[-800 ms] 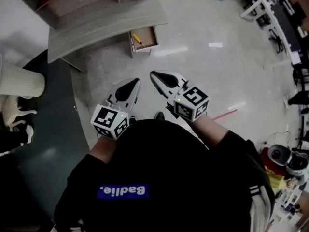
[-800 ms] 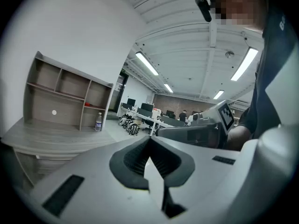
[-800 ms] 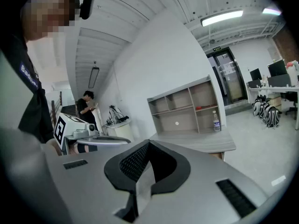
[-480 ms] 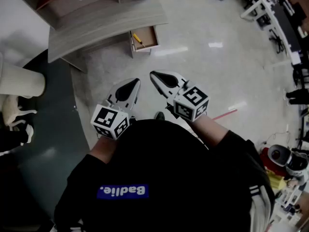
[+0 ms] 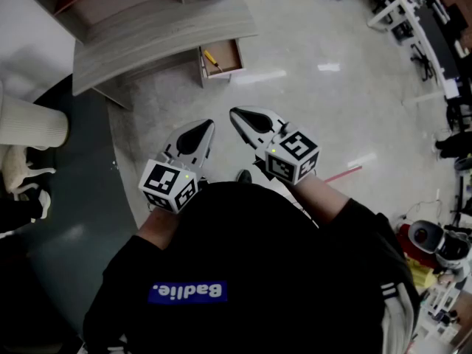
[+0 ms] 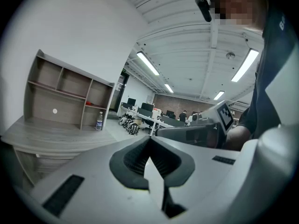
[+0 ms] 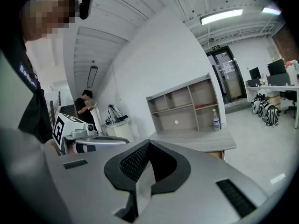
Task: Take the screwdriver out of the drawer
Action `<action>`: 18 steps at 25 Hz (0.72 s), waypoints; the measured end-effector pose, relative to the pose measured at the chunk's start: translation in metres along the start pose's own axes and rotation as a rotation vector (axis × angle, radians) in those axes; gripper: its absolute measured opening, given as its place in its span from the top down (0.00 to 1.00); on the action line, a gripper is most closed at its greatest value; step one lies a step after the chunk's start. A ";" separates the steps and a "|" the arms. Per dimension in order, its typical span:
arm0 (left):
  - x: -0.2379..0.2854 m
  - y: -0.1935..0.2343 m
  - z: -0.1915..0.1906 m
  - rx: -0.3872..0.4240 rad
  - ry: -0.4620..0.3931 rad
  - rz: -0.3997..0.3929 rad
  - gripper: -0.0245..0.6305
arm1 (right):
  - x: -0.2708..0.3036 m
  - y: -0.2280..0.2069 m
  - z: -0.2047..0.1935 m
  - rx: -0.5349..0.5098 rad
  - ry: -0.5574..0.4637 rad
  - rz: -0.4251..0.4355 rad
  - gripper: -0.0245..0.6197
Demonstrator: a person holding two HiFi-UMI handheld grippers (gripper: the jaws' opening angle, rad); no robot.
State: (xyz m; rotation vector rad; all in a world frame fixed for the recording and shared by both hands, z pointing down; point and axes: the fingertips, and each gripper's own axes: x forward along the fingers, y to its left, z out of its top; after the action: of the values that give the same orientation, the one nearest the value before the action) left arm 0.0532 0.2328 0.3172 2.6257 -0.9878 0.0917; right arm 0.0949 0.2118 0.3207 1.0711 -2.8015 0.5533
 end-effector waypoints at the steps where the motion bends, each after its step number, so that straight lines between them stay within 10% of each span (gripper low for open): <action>1: 0.000 0.002 0.000 0.000 -0.001 -0.001 0.96 | 0.002 0.000 0.000 0.002 0.001 -0.003 0.92; 18: -0.026 0.070 0.016 0.005 -0.017 -0.048 0.96 | 0.071 0.003 0.009 -0.014 -0.001 -0.081 0.92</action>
State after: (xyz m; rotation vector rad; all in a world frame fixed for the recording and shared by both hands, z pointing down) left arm -0.0125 0.1944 0.3174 2.6574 -0.9303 0.0610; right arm 0.0401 0.1663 0.3259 1.1753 -2.7440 0.5236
